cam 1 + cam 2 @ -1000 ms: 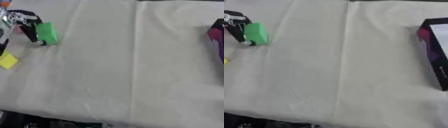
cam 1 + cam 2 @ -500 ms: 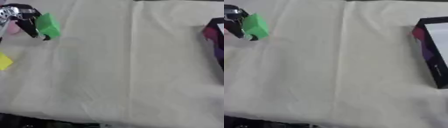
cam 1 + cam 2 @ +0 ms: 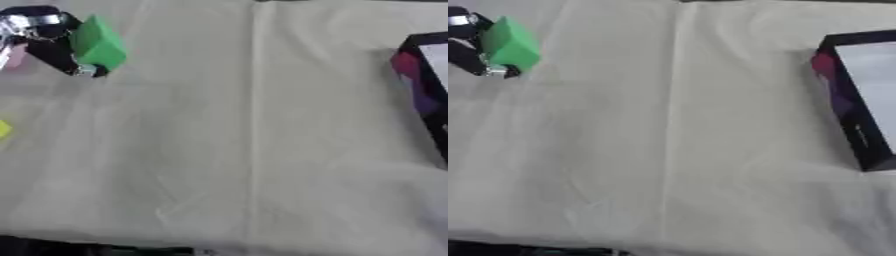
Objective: Pick up the objects with one hand, pass them to the other hand, and then place them into the box on the other side of the table.
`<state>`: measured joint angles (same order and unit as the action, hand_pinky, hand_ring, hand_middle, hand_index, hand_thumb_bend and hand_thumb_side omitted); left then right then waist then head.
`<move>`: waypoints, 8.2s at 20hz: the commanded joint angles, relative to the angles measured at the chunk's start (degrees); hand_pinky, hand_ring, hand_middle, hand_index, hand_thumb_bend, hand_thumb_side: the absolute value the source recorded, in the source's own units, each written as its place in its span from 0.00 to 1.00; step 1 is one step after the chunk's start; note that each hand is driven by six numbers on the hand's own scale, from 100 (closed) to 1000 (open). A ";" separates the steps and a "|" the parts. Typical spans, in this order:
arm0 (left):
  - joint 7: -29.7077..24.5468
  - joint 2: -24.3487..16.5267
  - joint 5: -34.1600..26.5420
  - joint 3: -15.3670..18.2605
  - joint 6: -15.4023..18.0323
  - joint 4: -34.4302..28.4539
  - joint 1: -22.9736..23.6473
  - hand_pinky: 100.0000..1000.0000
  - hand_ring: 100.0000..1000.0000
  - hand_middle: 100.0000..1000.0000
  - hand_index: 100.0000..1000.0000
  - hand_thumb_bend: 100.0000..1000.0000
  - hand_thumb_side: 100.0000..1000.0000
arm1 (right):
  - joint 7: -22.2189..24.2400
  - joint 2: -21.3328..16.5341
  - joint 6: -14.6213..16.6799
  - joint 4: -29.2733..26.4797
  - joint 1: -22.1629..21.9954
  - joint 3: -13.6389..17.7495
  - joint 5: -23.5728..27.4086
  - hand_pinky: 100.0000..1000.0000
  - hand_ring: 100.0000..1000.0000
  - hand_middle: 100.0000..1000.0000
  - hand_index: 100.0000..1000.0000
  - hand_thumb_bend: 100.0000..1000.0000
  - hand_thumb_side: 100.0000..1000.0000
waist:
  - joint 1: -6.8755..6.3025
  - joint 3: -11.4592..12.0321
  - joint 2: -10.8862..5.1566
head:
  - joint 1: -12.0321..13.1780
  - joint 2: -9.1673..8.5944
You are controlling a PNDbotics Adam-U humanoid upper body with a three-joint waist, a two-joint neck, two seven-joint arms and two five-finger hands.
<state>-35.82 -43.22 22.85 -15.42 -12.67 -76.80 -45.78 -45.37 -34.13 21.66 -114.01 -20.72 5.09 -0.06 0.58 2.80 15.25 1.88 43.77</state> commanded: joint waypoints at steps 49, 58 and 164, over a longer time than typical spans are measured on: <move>15.68 16.96 5.99 -6.00 11.37 -9.59 1.63 0.70 0.52 0.48 0.37 0.00 0.24 | 30.40 -22.45 -24.51 -0.58 33.17 -10.82 10.84 0.69 0.78 0.79 0.79 0.81 0.15 | 4.92 0.00 -3.68 | -5.16 0.35; 16.51 20.24 7.43 -6.93 12.80 -9.07 0.40 0.69 0.52 0.47 0.37 0.00 0.23 | 32.59 -21.62 -27.24 -0.58 37.30 -14.06 10.24 0.69 0.78 0.80 0.79 0.82 0.15 | 5.50 1.01 -3.26 | -7.21 0.35; 17.74 41.94 8.28 -11.70 24.18 -1.46 -6.45 0.68 0.48 0.45 0.36 0.00 0.35 | 50.77 -10.76 -38.22 -0.58 51.51 -27.88 9.60 0.63 0.64 0.49 0.57 0.65 0.00 | 7.91 11.62 0.62 | -19.24 -0.08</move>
<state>-18.12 -1.88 31.38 -27.22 11.38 -76.96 -50.99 5.03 -44.12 -16.70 -114.03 30.27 -23.29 9.49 8.03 14.52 15.93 -17.21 43.74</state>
